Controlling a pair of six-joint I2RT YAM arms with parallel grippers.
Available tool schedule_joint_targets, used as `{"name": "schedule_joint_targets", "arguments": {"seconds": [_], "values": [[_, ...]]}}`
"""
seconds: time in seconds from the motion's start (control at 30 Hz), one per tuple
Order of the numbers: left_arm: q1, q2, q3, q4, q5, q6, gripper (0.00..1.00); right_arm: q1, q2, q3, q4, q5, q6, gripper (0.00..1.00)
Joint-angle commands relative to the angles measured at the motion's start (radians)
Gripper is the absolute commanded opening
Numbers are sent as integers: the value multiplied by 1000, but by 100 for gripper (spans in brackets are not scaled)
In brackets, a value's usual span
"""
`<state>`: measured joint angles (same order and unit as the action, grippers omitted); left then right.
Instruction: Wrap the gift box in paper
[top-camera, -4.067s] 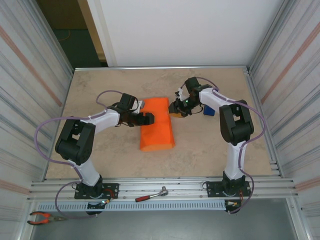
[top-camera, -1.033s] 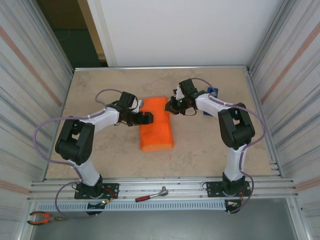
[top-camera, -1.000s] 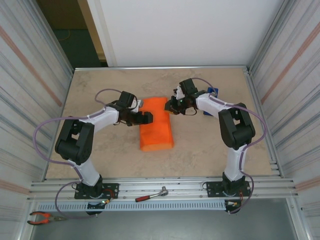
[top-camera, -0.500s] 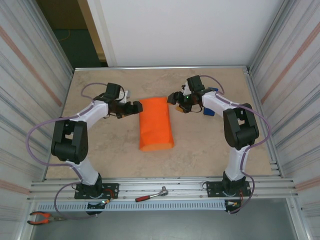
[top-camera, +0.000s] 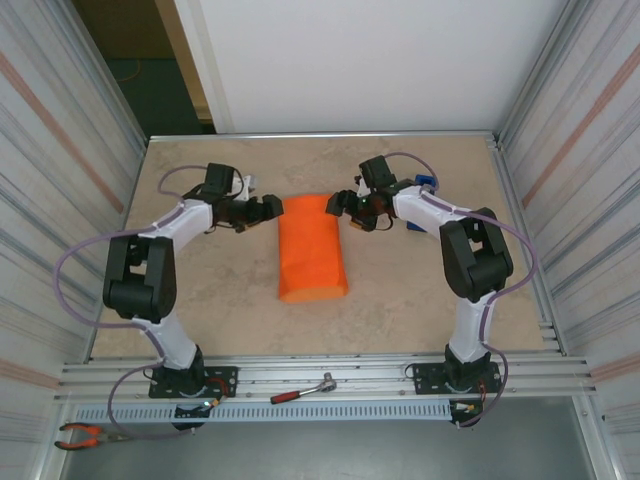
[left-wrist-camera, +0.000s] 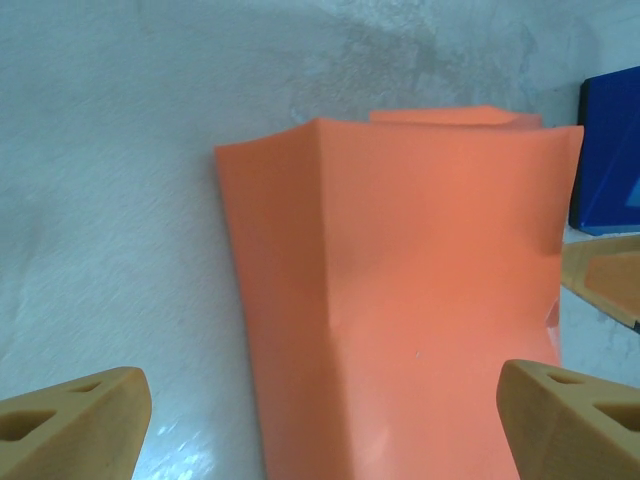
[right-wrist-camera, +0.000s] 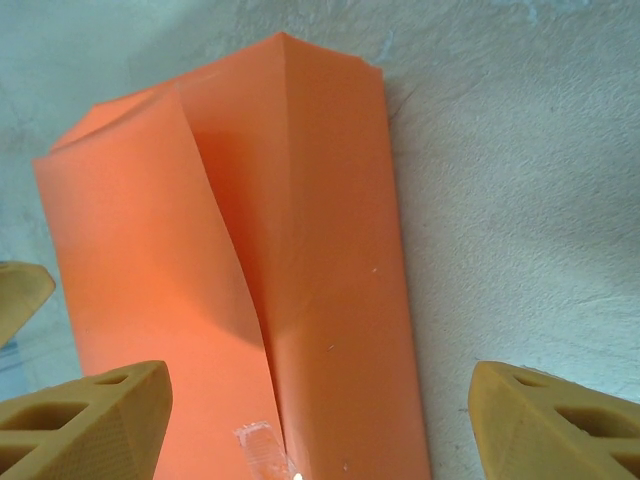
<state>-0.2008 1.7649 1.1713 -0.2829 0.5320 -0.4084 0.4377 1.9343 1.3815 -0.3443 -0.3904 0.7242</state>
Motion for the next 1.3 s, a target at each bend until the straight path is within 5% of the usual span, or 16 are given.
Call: {"name": "schedule_joint_targets", "arguments": {"seconds": [0.0,0.23,0.43,0.7,0.93,1.0,1.07,1.17,1.27], "values": [[-18,59,53,43,26,-34,89,-3,31,62,-4,22,6,77],[-20,174,140,66,46,-76,86,-7,145,186,-7,-45,43,75],[-32,255,202,67,51,-92,75,-5,220,239,-1,-71,72,69],[-44,324,247,82,24,-110,58,-22,285,285,-4,-78,82,31],[-52,376,283,94,2,-120,46,-40,297,303,10,-97,92,18],[-53,388,293,101,0,-122,42,-40,293,300,16,-97,93,7],[-51,393,308,96,4,-112,49,-45,288,297,20,-99,94,14],[-39,378,324,84,17,-96,66,-52,254,273,25,-91,90,51],[-11,339,314,84,36,-89,74,-62,204,226,44,-80,97,70]]}}
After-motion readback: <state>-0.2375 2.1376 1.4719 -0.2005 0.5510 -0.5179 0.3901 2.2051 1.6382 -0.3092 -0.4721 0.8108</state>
